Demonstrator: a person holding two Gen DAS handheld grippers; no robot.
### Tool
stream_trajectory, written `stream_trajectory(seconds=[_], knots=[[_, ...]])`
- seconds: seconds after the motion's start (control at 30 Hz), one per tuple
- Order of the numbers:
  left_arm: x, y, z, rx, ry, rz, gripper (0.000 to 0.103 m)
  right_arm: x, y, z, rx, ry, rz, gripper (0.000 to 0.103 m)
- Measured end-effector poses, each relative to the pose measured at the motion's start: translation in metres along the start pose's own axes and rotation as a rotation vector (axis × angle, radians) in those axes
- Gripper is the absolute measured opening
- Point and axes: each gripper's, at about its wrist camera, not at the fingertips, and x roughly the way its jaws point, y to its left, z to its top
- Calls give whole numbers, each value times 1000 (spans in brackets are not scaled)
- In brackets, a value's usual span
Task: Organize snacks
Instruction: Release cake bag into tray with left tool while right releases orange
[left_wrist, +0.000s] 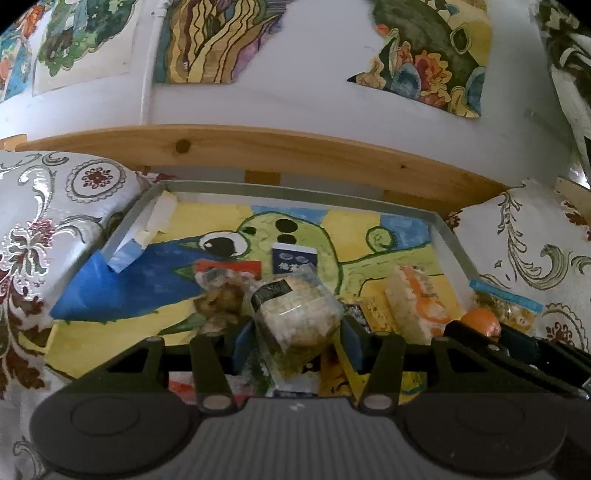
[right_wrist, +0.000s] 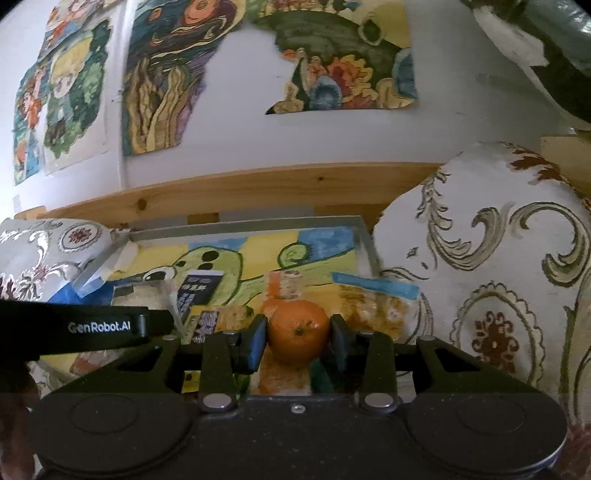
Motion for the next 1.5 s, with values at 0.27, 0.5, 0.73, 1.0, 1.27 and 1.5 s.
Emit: stream_trajectory(seconds=[0.27, 0.5, 0.73, 1.0, 1.27, 1.5], knots=[[13, -10, 13, -32, 13, -1, 55, 10, -9, 4, 2, -17, -30, 39], [29, -19, 19, 2, 21, 5, 57, 20, -12, 3, -18, -32, -23, 44], [30, -15, 18, -37, 20, 13, 70, 18, -8, 4, -32, -58, -17, 61], [9, -6, 23, -89, -33, 60, 91, 6, -4, 12, -47, -85, -16, 78], [-32, 12, 37, -167, -109, 128, 102, -25, 1, 34, -35, -121, -19, 90], [-77, 25, 36, -166, -153, 154, 103, -66, 10, 53, -36, -173, -32, 100]])
